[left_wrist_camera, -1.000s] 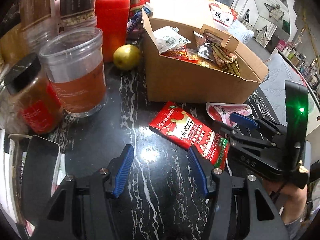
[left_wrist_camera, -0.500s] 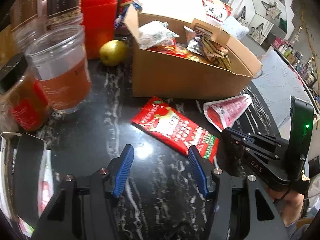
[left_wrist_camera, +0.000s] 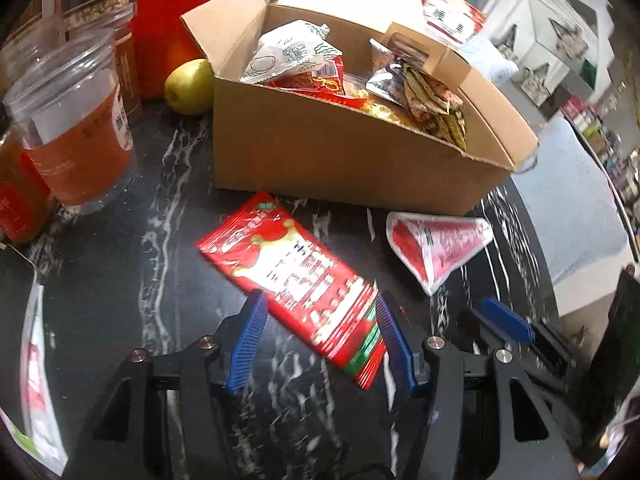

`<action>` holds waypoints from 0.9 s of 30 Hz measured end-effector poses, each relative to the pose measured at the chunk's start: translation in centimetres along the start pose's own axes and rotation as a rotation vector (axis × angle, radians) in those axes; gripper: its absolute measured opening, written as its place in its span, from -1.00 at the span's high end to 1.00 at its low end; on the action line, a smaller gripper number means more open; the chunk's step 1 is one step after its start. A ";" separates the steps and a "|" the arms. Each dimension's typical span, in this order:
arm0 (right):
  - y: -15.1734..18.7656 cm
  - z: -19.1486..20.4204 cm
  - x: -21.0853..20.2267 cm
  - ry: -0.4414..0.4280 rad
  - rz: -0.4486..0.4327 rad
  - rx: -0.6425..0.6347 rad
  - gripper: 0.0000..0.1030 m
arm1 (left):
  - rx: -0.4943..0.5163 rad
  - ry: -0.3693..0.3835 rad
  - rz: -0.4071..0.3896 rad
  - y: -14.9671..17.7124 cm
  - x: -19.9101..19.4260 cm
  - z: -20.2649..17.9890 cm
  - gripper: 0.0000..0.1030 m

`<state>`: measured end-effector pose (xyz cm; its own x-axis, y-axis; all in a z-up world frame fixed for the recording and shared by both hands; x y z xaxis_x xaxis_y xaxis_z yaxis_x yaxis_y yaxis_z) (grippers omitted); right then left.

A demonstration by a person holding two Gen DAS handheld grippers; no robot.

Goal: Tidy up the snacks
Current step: 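Reach the left gripper to the red spicy-strip packet while the right gripper approaches the pink pouch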

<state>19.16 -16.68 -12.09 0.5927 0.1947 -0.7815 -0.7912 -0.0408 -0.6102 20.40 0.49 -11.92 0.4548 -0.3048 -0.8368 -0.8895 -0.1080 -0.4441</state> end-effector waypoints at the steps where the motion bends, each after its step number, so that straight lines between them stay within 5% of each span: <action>1: 0.0 -0.2 -0.1 -0.005 -0.002 0.004 0.26 | -0.014 -0.006 0.003 -0.2 0.3 -0.1 -0.08; 6: -0.3 -0.9 -0.2 -0.011 -0.018 0.014 0.17 | -0.079 -0.081 0.024 -0.7 1.5 -0.2 -0.08; 10: -0.5 -1.1 -0.1 -0.025 -0.025 0.013 0.17 | -0.063 -0.159 0.055 -1.1 2.7 -0.6 -0.60; 14: -0.7 -1.2 0.1 -0.047 -0.028 0.018 0.17 | -0.056 -0.204 0.057 -1.1 3.4 -1.3 -0.70; 17: -0.8 -1.5 0.1 -0.050 -0.034 0.033 0.17 | -0.013 -0.234 0.060 -1.1 4.6 -2.7 -0.96; 20: -1.1 -1.9 -0.1 -0.045 -0.046 0.040 0.12 | 0.031 -0.257 0.005 -0.7 5.0 -3.4 -0.96; 27: -1.5 -2.6 -0.4 -0.051 -0.058 0.040 -0.14 | 0.131 -0.244 -0.103 0.9 3.8 -3.3 -0.33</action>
<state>20.53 -19.22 -11.19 0.6302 0.2452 -0.7367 -0.7616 0.0112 -0.6479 21.16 -3.87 -14.46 0.5540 -0.0605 -0.8303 -0.8318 0.0018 -0.5551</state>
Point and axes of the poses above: each gripper's, at about its wrist camera, not at the fingertips, and x roughly the way its jaws point, z to its left, y to its underside, the point moved 2 cm from there along x, roughly the way its jaws point, and after that the axes turned 1 degree about -x, right-handed, at the moved point
